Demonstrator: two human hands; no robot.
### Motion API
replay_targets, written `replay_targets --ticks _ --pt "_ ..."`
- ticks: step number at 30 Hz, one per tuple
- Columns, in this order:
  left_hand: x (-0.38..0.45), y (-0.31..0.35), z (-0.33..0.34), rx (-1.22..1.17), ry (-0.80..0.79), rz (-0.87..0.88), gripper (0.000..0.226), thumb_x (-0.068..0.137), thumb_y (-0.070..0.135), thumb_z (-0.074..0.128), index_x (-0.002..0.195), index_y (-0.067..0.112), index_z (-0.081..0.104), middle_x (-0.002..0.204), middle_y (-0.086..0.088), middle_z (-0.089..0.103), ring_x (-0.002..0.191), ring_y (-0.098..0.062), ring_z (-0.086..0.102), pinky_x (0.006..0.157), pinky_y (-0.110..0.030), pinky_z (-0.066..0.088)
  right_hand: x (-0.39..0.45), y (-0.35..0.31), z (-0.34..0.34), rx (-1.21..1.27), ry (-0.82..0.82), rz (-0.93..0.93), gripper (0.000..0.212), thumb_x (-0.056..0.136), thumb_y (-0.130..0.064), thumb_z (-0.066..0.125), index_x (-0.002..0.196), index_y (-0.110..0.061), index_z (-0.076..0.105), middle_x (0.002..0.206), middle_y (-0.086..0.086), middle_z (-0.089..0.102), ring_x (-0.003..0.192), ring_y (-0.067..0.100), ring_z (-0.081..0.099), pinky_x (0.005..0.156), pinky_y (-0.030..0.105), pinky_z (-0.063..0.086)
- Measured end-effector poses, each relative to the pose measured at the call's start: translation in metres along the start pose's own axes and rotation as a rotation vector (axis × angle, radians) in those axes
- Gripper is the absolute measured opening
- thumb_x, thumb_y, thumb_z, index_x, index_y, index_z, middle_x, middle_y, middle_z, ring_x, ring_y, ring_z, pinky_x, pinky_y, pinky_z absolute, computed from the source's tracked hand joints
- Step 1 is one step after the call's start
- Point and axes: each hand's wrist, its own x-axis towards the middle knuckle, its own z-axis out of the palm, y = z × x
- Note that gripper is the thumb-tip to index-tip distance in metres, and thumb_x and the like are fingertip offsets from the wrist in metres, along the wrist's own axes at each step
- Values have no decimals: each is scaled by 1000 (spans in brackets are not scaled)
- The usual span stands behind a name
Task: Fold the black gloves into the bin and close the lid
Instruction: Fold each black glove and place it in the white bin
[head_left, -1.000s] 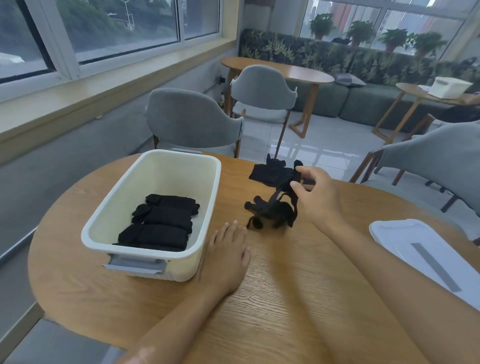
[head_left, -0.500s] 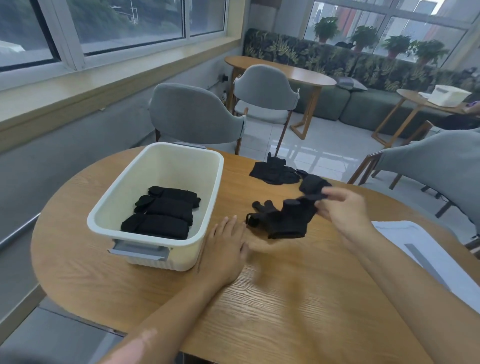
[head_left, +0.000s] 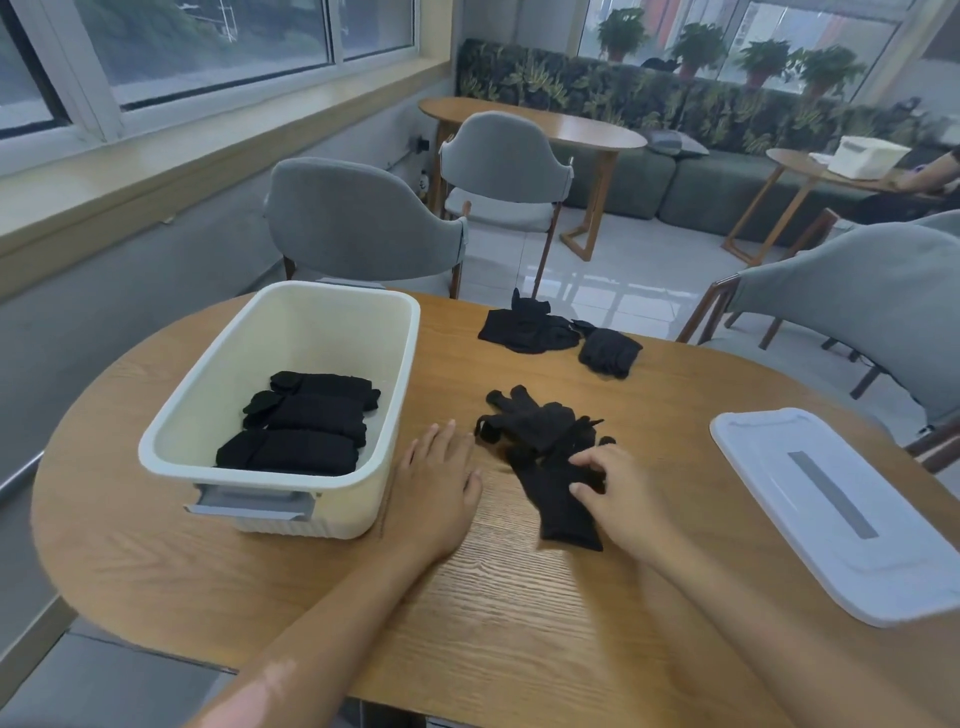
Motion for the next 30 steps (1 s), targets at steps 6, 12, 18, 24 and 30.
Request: replay_targets --ticks 6,12,18,24,30 --pt "-2 1 -2 -13 2 -4 54 105 44 32 156 26 32 167 1 21 154 -16 12 126 -41 15 -10 -9 14 -293 -151 -202 51 100 -33 53 149 -30 41 150 -13 38 138 12 30 114 31 33" --pt "0 1 0 -1 10 -6 53 105 45 33 154 27 35 166 1 23 154 -17 14 126 -40 15 -6 -19 12 -338 95 -363 22 97 -31 56 118 -29 63 118 -15 57 111 9 50 85 21 43" --pt "-1 0 1 7 9 -9 53 104 46 32 154 27 35 166 1 23 154 -17 14 125 -41 16 18 -41 20 -543 -10 -314 42 104 -32 44 147 -30 45 161 5 25 148 24 16 112 41 34" --pt "-3 2 -2 -1 12 -6 52 105 45 32 155 30 31 166 2 22 154 -17 12 126 -39 13 48 -49 20 -541 50 -245 40 106 -31 39 142 -16 48 153 3 41 138 22 39 112 37 36" --pt "-2 2 -5 -6 0 -15 54 105 45 30 157 28 29 167 3 19 155 -15 10 126 -38 11 84 -38 -7 -259 215 -13 33 102 -28 51 131 -15 59 127 1 62 114 20 59 94 36 51"
